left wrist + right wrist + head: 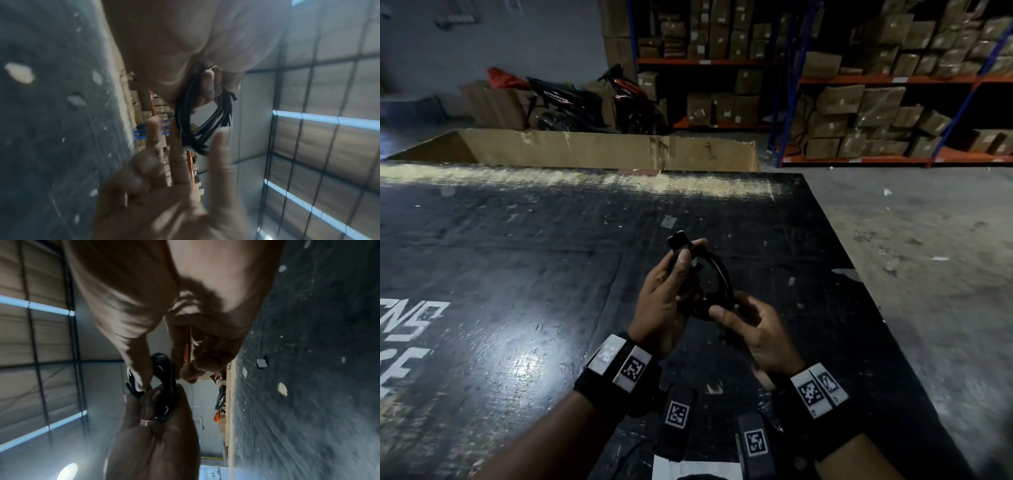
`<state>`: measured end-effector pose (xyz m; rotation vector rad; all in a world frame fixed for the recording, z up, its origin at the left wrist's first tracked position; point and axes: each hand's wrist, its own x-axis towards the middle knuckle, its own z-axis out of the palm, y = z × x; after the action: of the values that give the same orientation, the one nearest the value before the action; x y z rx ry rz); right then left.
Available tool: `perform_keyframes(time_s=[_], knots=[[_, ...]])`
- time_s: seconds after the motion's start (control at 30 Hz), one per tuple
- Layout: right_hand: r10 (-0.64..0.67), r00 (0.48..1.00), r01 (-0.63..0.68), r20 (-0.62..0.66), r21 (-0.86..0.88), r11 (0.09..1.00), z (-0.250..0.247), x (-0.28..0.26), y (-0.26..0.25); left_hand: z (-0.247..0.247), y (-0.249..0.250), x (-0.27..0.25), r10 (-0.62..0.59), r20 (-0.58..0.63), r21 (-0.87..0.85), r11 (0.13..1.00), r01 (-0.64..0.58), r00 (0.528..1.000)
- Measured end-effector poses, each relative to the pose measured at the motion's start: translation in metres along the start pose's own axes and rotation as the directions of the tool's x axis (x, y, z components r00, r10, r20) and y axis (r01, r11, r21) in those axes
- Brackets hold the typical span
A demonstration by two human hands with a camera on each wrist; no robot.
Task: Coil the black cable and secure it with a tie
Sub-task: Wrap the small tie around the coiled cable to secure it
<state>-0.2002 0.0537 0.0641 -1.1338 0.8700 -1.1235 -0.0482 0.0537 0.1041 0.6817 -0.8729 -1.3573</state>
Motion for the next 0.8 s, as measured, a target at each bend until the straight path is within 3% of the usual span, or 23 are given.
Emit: perform_keyframes(time_s=[0.2, 0.3, 0.4, 0.5, 0.57, 0.63, 0.67, 0.73, 0.8], knots=[[0.067, 0.991, -0.023, -0.118, 0.342, 0.939, 0.005, 0.006, -0.008, -0.001, -0.011, 0.001, -0.066, -0.075, -0.257, 0.965, 0.045, 0.995], [0.054, 0.975, 0.031, -0.215, 0.373, 0.927, 0.003, 0.012, -0.019, -0.006, -0.019, -0.002, -0.08, -0.092, -0.246, 0.968, 0.055, 0.993], [-0.075, 0.963, 0.099, -0.258, 0.082, 0.992, -0.007, 0.022, -0.034, -0.02, -0.025, -0.007, -0.119, -0.101, -0.177, 0.979, 0.099, 0.988], [-0.149, 0.978, 0.118, -0.149, -0.196, 0.973, -0.023, 0.028, -0.047, -0.043, -0.025, -0.008, -0.118, -0.14, -0.064, 0.992, 0.11, 0.983], [-0.138, 0.989, 0.11, -0.057, -0.351, 0.93, -0.032, 0.031, -0.053, -0.054, -0.018, -0.006, -0.03, -0.137, 0.186, 0.981, 0.056, 0.99], [-0.117, 0.992, 0.128, 0.055, -0.536, 0.835, -0.036, 0.033, -0.055, -0.056, -0.011, -0.005, 0.053, 0.011, 0.497, 0.866, -0.051, 0.999], [-0.097, 0.988, 0.152, 0.123, -0.617, 0.772, -0.035, 0.034, -0.054, -0.054, -0.009, -0.005, 0.032, 0.108, 0.591, 0.802, -0.09, 0.994], [-0.051, 0.969, 0.214, 0.242, -0.713, 0.667, -0.031, 0.036, -0.049, -0.047, -0.009, -0.003, -0.101, 0.242, 0.669, 0.738, -0.09, 0.965], [-0.041, 0.961, 0.234, 0.272, -0.732, 0.64, -0.026, 0.037, -0.043, -0.043, -0.011, -0.001, -0.183, 0.33, 0.749, 0.648, -0.139, 0.926]])
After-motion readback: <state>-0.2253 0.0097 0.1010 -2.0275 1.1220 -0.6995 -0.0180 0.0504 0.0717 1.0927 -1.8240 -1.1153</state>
